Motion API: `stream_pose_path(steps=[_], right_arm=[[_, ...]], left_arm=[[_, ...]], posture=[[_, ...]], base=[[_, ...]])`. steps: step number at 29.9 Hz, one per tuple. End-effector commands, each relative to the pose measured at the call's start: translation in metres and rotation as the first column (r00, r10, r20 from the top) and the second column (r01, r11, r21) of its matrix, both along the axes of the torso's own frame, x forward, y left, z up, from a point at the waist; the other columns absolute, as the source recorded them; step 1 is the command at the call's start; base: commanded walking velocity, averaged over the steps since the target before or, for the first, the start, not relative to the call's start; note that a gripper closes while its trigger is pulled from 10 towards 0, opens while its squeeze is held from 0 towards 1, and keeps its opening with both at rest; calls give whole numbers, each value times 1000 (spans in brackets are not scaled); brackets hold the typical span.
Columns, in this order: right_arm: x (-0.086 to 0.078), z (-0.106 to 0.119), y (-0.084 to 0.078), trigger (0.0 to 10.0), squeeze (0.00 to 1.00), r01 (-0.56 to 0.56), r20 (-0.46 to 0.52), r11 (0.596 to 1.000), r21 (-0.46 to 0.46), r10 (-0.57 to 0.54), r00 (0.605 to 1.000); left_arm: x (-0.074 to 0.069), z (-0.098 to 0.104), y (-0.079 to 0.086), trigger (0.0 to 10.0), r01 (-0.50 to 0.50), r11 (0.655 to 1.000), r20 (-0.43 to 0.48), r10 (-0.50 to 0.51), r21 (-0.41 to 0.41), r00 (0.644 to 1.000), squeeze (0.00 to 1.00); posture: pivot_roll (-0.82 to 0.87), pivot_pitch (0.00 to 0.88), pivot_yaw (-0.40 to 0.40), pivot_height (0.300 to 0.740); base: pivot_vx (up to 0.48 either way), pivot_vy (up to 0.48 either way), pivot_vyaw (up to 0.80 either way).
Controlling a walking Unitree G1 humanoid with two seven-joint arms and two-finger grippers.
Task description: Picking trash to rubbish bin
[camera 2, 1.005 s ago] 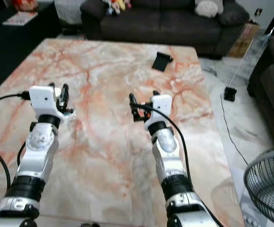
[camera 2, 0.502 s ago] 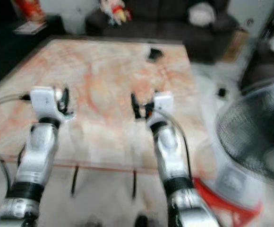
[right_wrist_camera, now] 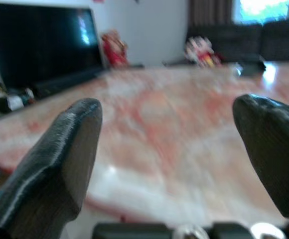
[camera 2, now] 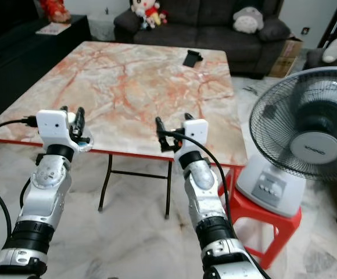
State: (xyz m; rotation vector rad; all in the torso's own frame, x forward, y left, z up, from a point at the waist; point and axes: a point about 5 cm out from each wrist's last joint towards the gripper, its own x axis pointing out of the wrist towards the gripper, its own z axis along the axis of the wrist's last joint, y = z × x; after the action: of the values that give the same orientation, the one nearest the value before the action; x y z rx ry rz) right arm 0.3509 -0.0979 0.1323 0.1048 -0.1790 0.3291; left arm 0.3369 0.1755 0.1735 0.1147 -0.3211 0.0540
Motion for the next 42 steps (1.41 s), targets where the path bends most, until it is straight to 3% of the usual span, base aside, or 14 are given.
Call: stream_pose_path(steps=[1, 11, 14, 18, 20, 22, 26, 27, 28, 30, 31, 33, 37, 42], right_arm=[[-1, -8, -10, 10000, 0, 25, -33, 1000, -10, -25, 999], [-11, -33, -29, 10000, 0, 71, -114, 997, -40, -75, 991], [-25, -68, -50, 10000, 0, 107, -247, 991, -84, -125, 961], [-32, -82, -57, 10000, 0, 121, -307, 988, -92, -144, 941], [-46, -106, -69, 10000, 0, 144, -405, 983, -119, -180, 896], [-50, -111, -71, 10000, 0, 146, -427, 981, -126, -186, 885], [-67, -134, -80, 10000, 0, 156, -529, 975, -156, -216, 820], [-67, -134, -80, 10000, 0, 156, -529, 975, -156, -216, 820], [-80, -148, -85, 10000, 0, 162, -587, 970, -183, -240, 773], [-85, -153, -87, 10000, 0, 165, -609, 967, -193, -250, 752], [-99, -166, -92, 10000, 0, 173, -666, 962, -211, -272, 694], [-111, -176, -95, 10000, 0, 170, -709, 959, -228, -283, 646], [-136, -195, -97, 10000, 0, 138, -780, 954, -265, -296, 551], [-151, -204, -100, 10000, 0, 139, -812, 948, -287, -318, 489]], left_arm=[[-2, 5, 0, 10000, 5, 1000, 13, -5, 9, 1000, 0], [-20, -12, 19, 10000, -17, 999, -60, 15, -36, 998, 0], [-48, -39, 35, 10000, 76, 969, -198, -124, -237, 972, 0], [-61, -50, 40, 10000, 116, 950, -250, -192, -290, 949, 0], [-88, -77, 48, 10000, 174, 926, -362, -298, -336, 883, 0], [-94, -84, 50, 10000, 179, 925, -392, -309, -335, 866, 0], [-121, -130, 54, 10000, 165, 929, -581, -338, -330, 740, 0], [-121, -130, 54, 10000, 165, 929, -581, -338, -330, 740, 0], [-133, -159, 51, 10000, 141, 934, -667, -336, -330, 665, 0], [-139, -170, 50, 10000, 122, 930, -698, -342, -346, 629, 0], [-155, -199, 46, 10000, 76, 935, -787, -335, -348, 519, 0], [-167, -220, 43, 10000, 48, 951, -853, -296, -306, 430, 0], [-174, -243, 50, 10000, -154, 971, -920, -114, -183, 375, 0], [-181, -252, 52, 10000, -219, 970, -946, -30, -105, 323, 0]], posture=[[-3, 33, -22, 740], [-2, 69, -26, 740], [7, 87, -26, 740], [10, 89, -26, 740], [20, 93, -29, 740], [20, 93, -29, 740], [19, 96, -32, 740], [19, 96, -32, 740], [13, 94, -32, 740], [12, 92, -32, 740], [8, 90, -34, 740], [12, 89, -40, 740], [4, 84, -41, 740], [7, 77, -40, 740]], base=[[-266, 0, 0], [-158, 0, 0], [0, 0, 0], [0, 0, 0], [0, 0, 0], [0, 0, 0], [0, 0, 0], [0, 0, 0], [0, 0, 0], [0, 0, 0], [0, 0, 0], [0, 0, 0], [0, 0, 0], [0, 0, 0]])
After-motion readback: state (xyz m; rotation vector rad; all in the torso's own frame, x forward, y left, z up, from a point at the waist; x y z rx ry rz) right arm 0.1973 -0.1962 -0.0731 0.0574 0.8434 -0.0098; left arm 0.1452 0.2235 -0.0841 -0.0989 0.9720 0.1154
